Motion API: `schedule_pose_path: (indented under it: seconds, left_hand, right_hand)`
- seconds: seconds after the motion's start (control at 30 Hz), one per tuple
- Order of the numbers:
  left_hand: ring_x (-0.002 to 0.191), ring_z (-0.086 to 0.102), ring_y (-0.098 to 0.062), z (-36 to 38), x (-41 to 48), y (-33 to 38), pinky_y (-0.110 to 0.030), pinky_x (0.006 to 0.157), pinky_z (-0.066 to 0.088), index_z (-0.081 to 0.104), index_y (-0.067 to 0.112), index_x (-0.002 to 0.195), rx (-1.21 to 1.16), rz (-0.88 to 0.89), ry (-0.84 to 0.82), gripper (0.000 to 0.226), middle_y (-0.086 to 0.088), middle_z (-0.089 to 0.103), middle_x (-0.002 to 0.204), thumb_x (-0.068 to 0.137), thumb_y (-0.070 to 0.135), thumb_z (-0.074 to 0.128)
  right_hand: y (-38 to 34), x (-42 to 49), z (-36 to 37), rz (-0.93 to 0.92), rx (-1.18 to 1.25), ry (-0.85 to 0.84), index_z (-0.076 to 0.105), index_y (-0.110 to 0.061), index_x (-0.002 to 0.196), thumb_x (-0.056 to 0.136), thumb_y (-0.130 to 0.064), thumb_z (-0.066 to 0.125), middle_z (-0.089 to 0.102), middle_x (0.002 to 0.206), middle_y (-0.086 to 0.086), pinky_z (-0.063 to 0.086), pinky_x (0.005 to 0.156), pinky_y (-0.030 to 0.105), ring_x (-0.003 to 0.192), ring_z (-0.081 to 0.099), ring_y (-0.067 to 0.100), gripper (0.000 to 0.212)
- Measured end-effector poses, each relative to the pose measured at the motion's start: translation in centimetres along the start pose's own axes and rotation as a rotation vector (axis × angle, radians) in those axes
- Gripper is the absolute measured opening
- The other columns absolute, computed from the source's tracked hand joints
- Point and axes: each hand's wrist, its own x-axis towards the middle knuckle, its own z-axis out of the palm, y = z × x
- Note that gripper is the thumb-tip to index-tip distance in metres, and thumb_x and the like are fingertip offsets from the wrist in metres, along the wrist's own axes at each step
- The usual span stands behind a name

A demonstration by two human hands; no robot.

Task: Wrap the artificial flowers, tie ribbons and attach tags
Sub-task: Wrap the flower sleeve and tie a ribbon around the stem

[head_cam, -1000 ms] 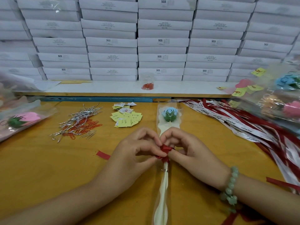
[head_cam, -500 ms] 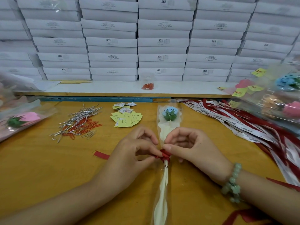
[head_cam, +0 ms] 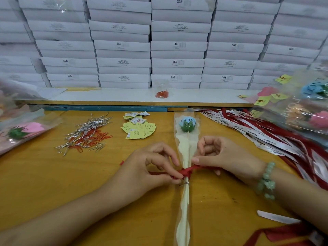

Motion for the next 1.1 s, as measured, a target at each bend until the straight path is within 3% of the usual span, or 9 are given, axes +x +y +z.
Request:
schedule_pose_path:
  seconds: [0.1,0.23,0.4,0.6,0.7,0.8,0.87,0.93,1.1]
  left_hand:
    - [0.082,0.065,-0.013,-0.2,0.1,-0.1,-0.034,0.076,0.056,0.079,0.029,0.076,-0.122,-0.047,-0.111,0.011,0.005,0.069,0.090,0.071,0.020,0.082]
    - [0.076,0.064,-0.005,-0.5,0.3,-0.4,-0.021,0.068,0.050,0.078,0.032,0.075,-0.215,-0.087,-0.171,0.014,0.005,0.070,0.082,0.070,0.020,0.084]
    - [0.077,0.064,-0.006,-1.4,0.5,-0.7,-0.020,0.072,0.051,0.078,0.028,0.073,-0.249,-0.139,-0.252,0.015,0.006,0.069,0.081,0.071,0.015,0.084]
    - [0.083,0.058,-0.012,-2.3,0.6,-1.1,-0.022,0.076,0.048,0.078,0.027,0.074,-0.283,-0.196,-0.379,0.015,0.009,0.066,0.094,0.072,0.013,0.082]
    - [0.115,0.058,-0.014,-2.3,0.6,-1.5,-0.029,0.098,0.046,0.077,0.024,0.081,-0.327,-0.187,-0.386,0.015,0.006,0.062,0.121,0.070,0.016,0.082]
    - [0.132,0.047,-0.010,-2.0,0.5,-1.6,-0.029,0.107,0.042,0.071,0.023,0.108,-0.346,-0.192,-0.317,0.037,0.015,0.048,0.143,0.073,0.034,0.078]
    - [0.135,0.042,-0.002,-1.7,0.5,-1.3,-0.024,0.108,0.040,0.064,0.031,0.123,-0.276,-0.191,-0.297,0.043,0.023,0.042,0.147,0.083,0.045,0.067]
    - [0.134,0.041,0.002,-1.4,0.4,-0.9,-0.016,0.105,0.038,0.061,0.033,0.128,-0.214,-0.189,-0.311,0.036,0.026,0.044,0.144,0.093,0.040,0.057]
    - [0.121,0.058,-0.011,-1.6,0.0,-0.1,-0.020,0.096,0.047,0.067,0.013,0.120,-0.226,-0.231,-0.297,0.033,0.003,0.064,0.130,0.095,0.031,0.056]
  right_hand:
    - [-0.4,0.0,-1.3,0.092,-0.031,-0.160,0.056,-0.015,0.075,0.066,-0.024,0.080,0.070,0.077,0.007,0.042,0.038,0.014,0.058,0.060,0.007,0.026]
    - [-0.4,0.1,-2.2,0.150,-0.032,-0.308,0.061,-0.024,0.068,0.071,-0.022,0.078,0.068,0.070,-0.001,0.042,0.040,0.013,0.054,0.059,0.003,0.017]
    - [-0.3,0.3,-2.7,0.145,-0.064,-0.407,0.060,-0.024,0.068,0.071,-0.024,0.078,0.067,0.072,0.005,0.045,0.054,0.019,0.060,0.059,0.014,0.018]
    - [-0.2,0.5,-3.1,0.167,-0.035,-0.454,0.055,-0.014,0.076,0.076,-0.015,0.073,0.068,0.074,0.012,0.047,0.044,0.014,0.057,0.063,0.011,0.018]
    - [0.0,0.4,-2.9,0.153,-0.036,-0.390,0.057,-0.012,0.082,0.083,-0.012,0.070,0.068,0.071,0.006,0.046,0.042,0.014,0.055,0.063,0.009,0.012]
    - [0.6,0.3,-2.2,0.075,-0.002,-0.171,0.058,-0.013,0.089,0.090,-0.020,0.065,0.062,0.067,0.004,0.038,0.034,0.016,0.048,0.054,0.010,0.010]
    - [1.0,0.2,-1.7,-0.021,-0.051,-0.012,0.057,-0.014,0.097,0.092,-0.029,0.060,0.056,0.063,0.000,0.031,0.034,0.016,0.042,0.042,0.009,0.016]
    - [1.1,0.3,-1.2,-0.110,-0.096,0.088,0.060,-0.020,0.106,0.095,-0.023,0.056,0.057,0.071,-0.007,0.029,0.037,0.017,0.045,0.040,0.006,0.012]
    - [1.0,0.0,-1.0,-0.170,-0.169,0.146,0.063,-0.037,0.113,0.096,-0.023,0.054,0.057,0.093,-0.010,0.033,0.042,0.017,0.054,0.044,0.005,0.024]
